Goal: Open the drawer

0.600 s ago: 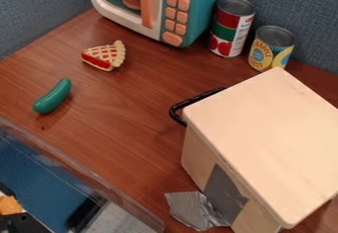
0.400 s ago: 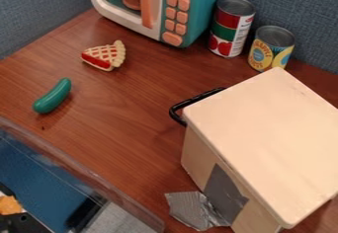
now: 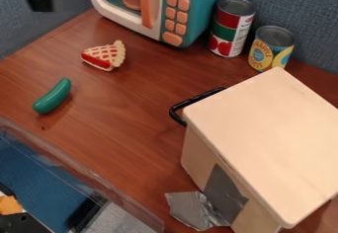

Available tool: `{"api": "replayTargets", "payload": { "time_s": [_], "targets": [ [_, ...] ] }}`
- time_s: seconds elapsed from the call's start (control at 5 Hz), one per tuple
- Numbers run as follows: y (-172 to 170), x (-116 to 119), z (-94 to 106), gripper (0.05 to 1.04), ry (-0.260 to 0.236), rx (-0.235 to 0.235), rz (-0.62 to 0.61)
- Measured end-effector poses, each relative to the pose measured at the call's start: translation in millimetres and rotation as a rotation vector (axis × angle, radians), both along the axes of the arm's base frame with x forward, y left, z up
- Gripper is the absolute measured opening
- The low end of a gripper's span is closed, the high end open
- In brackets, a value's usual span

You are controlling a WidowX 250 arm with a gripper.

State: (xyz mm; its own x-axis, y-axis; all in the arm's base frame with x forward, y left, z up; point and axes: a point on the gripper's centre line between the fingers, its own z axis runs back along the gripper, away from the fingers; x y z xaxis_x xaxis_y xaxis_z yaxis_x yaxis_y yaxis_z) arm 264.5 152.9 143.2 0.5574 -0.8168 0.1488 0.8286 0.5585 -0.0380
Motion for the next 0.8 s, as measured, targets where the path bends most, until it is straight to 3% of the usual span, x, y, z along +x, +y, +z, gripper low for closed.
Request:
{"api": "replayTargets", "payload": {
  "time_s": [0.2,0.4,0.8],
  "targets": [
    [-50.4,-3.1,-5.9,1.001,-0.017,0.017,0.015],
    [-76.6,2.7,-8.2,1.001,-0.049,0.082,0.152],
    [-110.1,21.6,-23.1,1.001,-0.028,0.069,0.362]
  ]
}}
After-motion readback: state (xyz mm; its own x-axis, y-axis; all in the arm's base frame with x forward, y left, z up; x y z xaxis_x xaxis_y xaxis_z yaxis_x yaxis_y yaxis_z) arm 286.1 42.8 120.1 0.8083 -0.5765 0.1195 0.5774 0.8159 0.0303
